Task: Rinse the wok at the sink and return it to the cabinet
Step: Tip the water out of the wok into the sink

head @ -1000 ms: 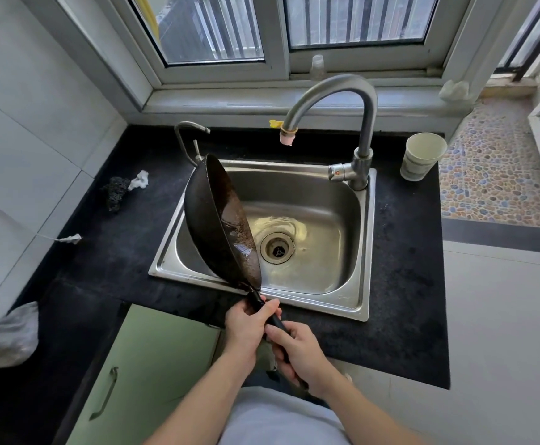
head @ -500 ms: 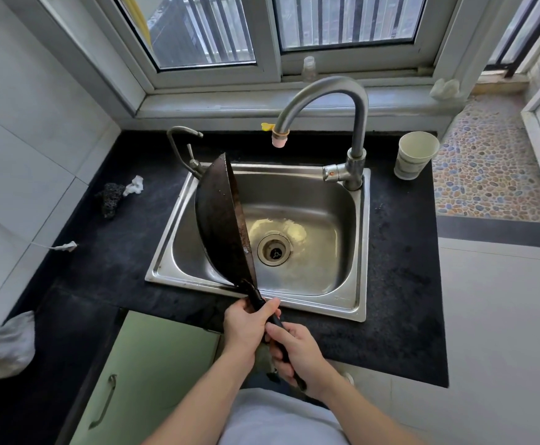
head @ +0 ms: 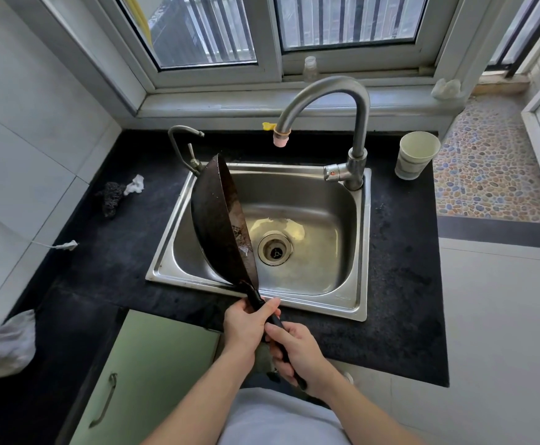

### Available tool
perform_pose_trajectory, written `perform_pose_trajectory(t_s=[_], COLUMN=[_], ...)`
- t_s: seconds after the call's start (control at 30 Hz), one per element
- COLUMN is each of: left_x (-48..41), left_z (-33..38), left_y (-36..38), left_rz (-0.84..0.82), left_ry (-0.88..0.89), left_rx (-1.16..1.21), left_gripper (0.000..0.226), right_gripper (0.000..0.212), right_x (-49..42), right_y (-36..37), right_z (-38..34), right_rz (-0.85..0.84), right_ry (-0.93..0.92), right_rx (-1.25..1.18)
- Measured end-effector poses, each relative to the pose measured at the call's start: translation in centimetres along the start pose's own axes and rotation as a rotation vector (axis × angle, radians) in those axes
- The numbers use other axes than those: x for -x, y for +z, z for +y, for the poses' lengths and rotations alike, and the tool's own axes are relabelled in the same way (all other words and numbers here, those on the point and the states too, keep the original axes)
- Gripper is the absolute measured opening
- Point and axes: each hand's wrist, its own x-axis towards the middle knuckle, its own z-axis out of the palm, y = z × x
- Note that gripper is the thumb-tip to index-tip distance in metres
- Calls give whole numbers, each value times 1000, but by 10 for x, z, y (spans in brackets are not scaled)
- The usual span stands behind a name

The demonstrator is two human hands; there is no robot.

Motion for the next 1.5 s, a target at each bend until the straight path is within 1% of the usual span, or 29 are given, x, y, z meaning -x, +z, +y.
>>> perform_pose_trajectory(t_s=[0.3, 0.4, 0.53, 0.63, 0.73, 0.77, 0.87, 0.93, 1.03, 1.13, 1.2, 1.27, 1.3, 1.4, 1.43, 1.5], left_x=[2, 3, 2, -4, -8, -9, -12, -16, -20, -22, -24, -24, -24, -25, -25, -26], left_z=[1, 1, -1, -3, -3, -2, 2, 3, 2, -1, -3, -6, -7, -10, -11, -12], left_y=[-1, -3, -7, -12, -19, -22, -32, -36, -40, -47, -54, -62, -65, -77, -80, -85], left_rz=[-1, -2, -38, -83, -135, -157, -241, -284, -341, -475, -568, -625, -644, -694, -706, -721], left_ry=[-16, -42, -68, -94, -106, -118, -156, -181, -240, -264, -266, -268, -265, -233, -220, -201], left_rx=[-3, 53, 121, 156, 203, 238, 368, 456, 550, 587, 598, 602, 599, 572, 561, 538], left_gripper=[14, 12, 13, 17, 17, 16, 12, 12, 10, 9, 12, 15, 15, 20, 21, 23], right_gripper=[24, 23, 23, 23, 20, 19, 17, 15, 29, 38, 34, 27, 24, 13, 14, 20], right_x=[1, 3, 4, 4, 2, 0, -7, -8, -7, -4, 0, 5, 6, 11, 11, 11], right_y=[1, 4, 8, 15, 27, 33, 47, 57, 72, 79, 81, 87, 91, 105, 108, 115], right_z=[0, -1, -4, -8, -9, -9, -4, -2, 4, 13, 16, 15, 14, 10, 11, 16], right_rz=[5, 9, 21, 63, 177, 234, 416, 518, 641, 715, 722, 681, 630, 390, 371, 404], right_ry=[-8, -26, -53, -61, -68, -78, -132, -165, -193, -178, -180, -156, -123, -10, -16, -42], right_rx=[19, 43, 111, 206, 327, 395, 701, 818, 938, 1081, 1053, 971, 880, 467, 409, 341])
